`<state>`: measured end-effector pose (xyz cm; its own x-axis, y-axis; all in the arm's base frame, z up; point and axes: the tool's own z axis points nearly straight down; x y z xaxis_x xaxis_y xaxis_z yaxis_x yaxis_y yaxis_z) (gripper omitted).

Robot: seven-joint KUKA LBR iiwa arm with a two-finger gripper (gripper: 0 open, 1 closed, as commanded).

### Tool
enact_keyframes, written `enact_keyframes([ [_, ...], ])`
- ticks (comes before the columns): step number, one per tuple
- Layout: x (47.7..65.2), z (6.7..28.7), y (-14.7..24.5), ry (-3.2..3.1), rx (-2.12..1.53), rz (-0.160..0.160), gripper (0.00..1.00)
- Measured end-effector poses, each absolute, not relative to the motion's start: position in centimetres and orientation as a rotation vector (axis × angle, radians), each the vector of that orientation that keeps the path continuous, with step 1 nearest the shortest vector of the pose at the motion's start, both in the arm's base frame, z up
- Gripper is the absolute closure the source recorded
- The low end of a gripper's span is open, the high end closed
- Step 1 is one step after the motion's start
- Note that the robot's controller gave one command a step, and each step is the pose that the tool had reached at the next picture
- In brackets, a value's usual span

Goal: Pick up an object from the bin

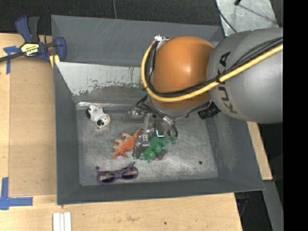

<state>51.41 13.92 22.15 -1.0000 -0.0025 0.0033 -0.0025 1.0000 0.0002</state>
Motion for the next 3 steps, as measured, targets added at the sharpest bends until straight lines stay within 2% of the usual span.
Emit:
enact_keyframes([
  [1, 51.6, 22.4, 13.9, -3.144, 0.001, -0.002, 0.00],
  [2, 52.4, 17.0, 13.9, -3.150, 0.038, -0.004, 0.00],
  [3, 53.9, 10.2, 13.5, -3.146, 0.115, -0.002, 0.00],
])
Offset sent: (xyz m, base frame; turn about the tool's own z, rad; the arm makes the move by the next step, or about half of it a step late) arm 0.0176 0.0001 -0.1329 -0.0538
